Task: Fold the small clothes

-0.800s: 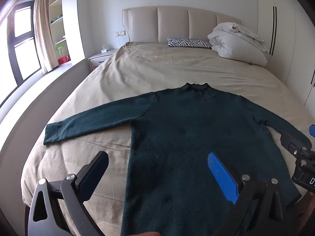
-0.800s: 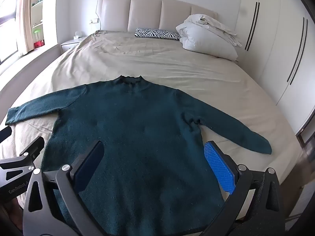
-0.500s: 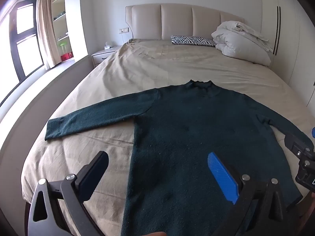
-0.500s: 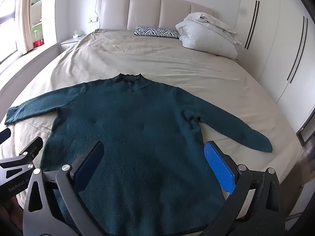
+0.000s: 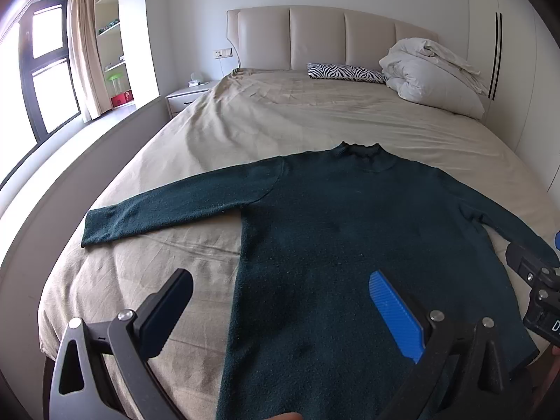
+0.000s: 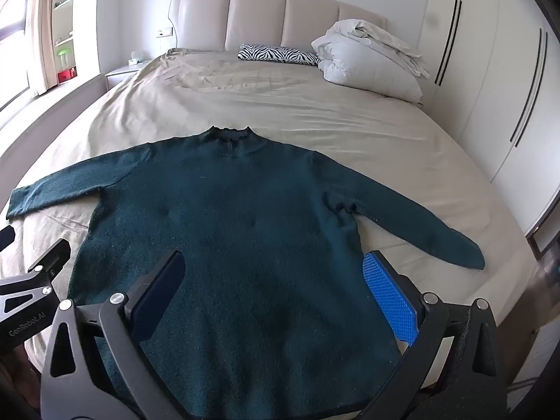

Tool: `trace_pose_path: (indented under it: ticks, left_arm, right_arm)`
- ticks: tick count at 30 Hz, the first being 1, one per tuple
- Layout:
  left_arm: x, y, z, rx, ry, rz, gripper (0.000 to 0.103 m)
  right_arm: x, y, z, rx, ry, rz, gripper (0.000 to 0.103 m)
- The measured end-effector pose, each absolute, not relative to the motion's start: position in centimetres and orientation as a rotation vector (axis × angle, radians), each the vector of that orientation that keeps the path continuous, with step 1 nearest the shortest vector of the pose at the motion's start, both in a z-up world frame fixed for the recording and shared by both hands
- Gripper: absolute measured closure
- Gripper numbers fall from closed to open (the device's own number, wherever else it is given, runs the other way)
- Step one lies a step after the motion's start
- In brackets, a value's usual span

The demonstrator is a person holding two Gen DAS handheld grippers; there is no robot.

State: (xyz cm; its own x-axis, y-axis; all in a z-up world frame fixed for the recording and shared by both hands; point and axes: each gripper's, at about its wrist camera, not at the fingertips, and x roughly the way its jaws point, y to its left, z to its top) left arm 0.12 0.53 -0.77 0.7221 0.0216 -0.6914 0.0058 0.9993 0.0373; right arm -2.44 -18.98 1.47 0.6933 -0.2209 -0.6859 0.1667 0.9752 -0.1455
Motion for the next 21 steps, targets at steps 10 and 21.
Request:
trace_pose_path:
  ticks: [10, 21]
  left_arm:
    - [0.1, 0.5, -0.75, 0.035, 0.762, 0.01, 0.0]
    - [0.28, 0.47, -0.67, 0.038, 0.759, 0.017, 0.0]
  right_arm:
    - [-2.42, -19.16, 1.39, -0.071, 0.779, -0.215, 0.0]
    - [-2.34, -19.34, 1.25, -0.07, 0.782, -0.216, 0.0]
